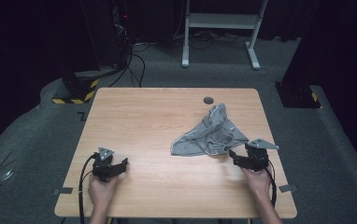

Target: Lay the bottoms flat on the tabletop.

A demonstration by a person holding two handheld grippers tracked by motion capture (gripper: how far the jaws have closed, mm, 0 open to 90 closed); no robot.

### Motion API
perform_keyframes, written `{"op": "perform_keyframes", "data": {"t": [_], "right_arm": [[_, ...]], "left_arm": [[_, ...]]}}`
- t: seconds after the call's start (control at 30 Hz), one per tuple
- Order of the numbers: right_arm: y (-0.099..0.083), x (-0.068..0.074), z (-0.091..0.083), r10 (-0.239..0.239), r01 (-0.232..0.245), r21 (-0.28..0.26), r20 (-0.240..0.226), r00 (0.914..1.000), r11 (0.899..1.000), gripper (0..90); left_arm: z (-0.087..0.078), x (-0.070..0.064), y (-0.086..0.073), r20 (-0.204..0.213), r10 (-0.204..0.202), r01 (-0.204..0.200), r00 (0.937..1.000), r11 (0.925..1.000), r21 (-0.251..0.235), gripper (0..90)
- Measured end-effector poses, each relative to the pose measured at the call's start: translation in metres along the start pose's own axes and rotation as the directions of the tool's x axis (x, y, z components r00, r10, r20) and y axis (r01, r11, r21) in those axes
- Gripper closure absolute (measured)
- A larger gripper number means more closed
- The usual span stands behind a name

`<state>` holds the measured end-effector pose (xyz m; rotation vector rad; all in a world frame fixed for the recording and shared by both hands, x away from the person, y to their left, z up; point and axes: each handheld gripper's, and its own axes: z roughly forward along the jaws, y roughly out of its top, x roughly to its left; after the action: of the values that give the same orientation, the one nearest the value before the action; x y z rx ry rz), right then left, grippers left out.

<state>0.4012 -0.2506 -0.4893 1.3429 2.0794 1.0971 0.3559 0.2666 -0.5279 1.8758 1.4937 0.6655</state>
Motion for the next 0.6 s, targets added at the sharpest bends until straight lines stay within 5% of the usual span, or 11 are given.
{"op": "perform_keyframes", "data": {"t": [0.17,0.6], "right_arm": [[0.011,0.005,0.004,-0.028,0.028,-0.028,-0.012,0.9995,0.999,19.5],[0.037,0.014,0.031,-0.053,0.053,0.0,-0.009,0.9986,0.999,13.2]], "left_arm": [[0.0,0.0,0.0,-0.003,-0.001,0.001,1.0,1.0,-0.002,28.9],[0.0,0.0,0.0,-0.001,-0.002,0.002,1.0,1.0,-0.002,29.1]]}}
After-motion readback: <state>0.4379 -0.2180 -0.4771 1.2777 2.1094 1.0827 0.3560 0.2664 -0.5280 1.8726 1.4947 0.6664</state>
